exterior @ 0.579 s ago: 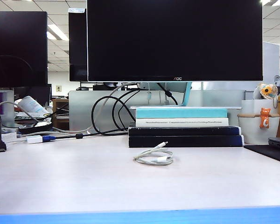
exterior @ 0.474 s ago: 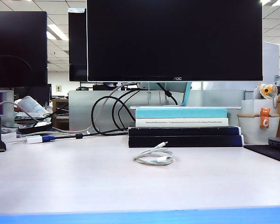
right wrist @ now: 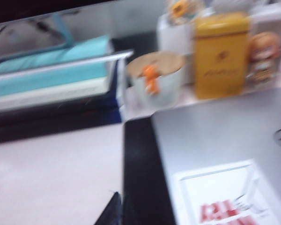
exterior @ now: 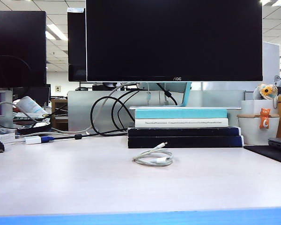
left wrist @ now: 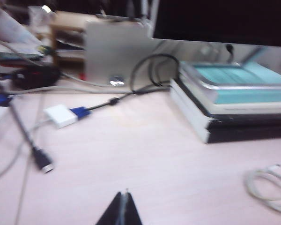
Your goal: Unfold the white charging cable into a straight cable.
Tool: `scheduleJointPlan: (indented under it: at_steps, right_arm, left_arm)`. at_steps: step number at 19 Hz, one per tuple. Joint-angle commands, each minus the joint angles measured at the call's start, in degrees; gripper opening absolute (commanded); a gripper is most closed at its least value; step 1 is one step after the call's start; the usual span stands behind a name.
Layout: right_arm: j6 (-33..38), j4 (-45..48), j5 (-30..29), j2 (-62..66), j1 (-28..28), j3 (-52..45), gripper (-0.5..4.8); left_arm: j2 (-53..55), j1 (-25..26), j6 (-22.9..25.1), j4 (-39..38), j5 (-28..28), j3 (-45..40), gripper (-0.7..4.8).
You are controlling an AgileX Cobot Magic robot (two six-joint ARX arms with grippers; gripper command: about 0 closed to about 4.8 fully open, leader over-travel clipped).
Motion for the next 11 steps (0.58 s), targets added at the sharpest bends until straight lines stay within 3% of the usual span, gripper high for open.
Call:
scheduleJointPlan:
  at_steps: [1, 4, 6, 11]
  right_arm:
    - [0.04, -0.87, 2.6, -0.02, 0.0, 1.38, -0.04]
    - [2.47, -0.24, 2.21, -0.04, 0.04, 1.36, -0.04]
    - [6.36, 2.34, 2.19, -0.04, -0.02, 1.36, -0.04]
    - [6.23, 4.57, -1.11, 2.64, -0.02, 3.1, -0.05]
  left_arm:
    - [8.83, -4.96, 6.25, 1.18, -3.87, 7.48, -0.06]
    - [20.98, -7.61, 9.14, 1.16, -3.32, 14.8, -0.06]
    - [29.03, -7.61, 11.54, 1.36, 2.27, 19.34, -0.06]
    - [42.36, -7.61, 16.7, 1.29, 13.25, 26.91, -0.06]
